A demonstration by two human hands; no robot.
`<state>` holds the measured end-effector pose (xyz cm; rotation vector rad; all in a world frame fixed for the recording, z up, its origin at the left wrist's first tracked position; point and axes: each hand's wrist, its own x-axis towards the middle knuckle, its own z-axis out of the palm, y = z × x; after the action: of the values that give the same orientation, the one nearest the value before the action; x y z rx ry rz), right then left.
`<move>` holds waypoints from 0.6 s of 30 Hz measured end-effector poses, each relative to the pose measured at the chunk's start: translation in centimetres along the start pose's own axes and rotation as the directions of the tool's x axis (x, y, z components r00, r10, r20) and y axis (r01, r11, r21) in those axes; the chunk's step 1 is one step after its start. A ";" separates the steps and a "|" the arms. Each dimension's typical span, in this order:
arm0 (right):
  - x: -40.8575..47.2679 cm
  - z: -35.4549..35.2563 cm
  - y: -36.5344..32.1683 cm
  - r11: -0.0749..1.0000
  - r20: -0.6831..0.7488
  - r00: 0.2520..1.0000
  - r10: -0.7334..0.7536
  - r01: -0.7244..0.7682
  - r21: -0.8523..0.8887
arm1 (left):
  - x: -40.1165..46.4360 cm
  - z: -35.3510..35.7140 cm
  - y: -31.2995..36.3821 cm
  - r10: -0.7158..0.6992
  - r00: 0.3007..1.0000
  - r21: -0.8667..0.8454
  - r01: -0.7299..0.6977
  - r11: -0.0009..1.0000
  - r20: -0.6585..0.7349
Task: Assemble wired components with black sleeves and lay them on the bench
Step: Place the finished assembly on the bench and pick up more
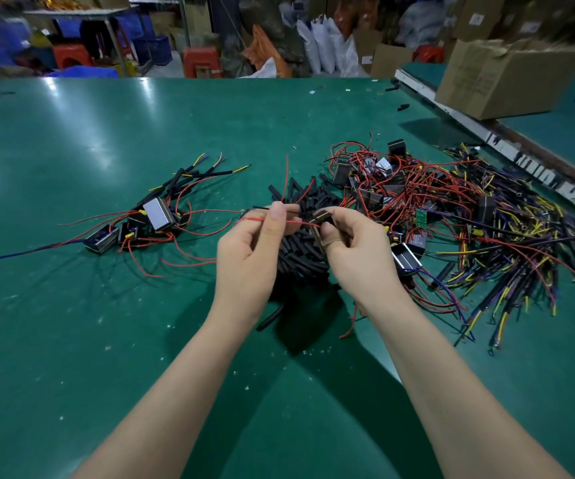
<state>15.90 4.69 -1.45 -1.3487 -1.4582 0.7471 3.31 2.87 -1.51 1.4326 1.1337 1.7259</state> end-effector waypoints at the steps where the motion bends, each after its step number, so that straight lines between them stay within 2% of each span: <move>1: -0.1 0.2 -0.1 1.000 0.007 1.000 0.010 -0.010 0.004 | 0.0 -0.1 -0.1 0.017 0.999 0.023 -0.016 1.000 -0.042; 4: -0.5 0.3 -0.3 0.990 0.144 0.988 0.050 -0.068 0.126 | 0.2 -0.4 -0.2 0.062 0.992 0.093 -0.051 0.994 -0.114; 8: -0.3 -0.7 -1.0 0.952 0.423 0.901 0.094 -0.206 0.228 | 0.9 -1.6 -0.2 0.120 0.977 0.168 -0.090 0.982 -0.178; 10: -0.2 -1.3 -1.3 0.931 0.437 0.895 0.084 -0.227 0.285 | 1.2 -2.3 0.3 0.195 0.968 0.218 -0.158 0.963 -0.159; 14: -0.3 -1.5 -1.6 0.934 0.282 0.959 0.010 -0.109 0.340 | 1.1 -2.9 1.3 0.400 0.913 0.336 -0.401 0.852 0.076; 16: -0.5 -1.3 -1.8 0.910 0.278 0.952 -0.128 0.001 0.414 | 0.8 -2.5 1.5 0.467 0.856 0.365 -0.517 0.774 0.223; 18: -0.8 -1.3 -1.8 0.863 0.328 0.906 -0.268 0.074 0.500 | 0.5 -2.0 1.5 0.512 0.781 0.372 -0.622 0.689 0.357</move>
<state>16.38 3.38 0.49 -0.6978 -1.5365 1.2126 1.34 2.17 -0.08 2.4457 1.0907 1.6578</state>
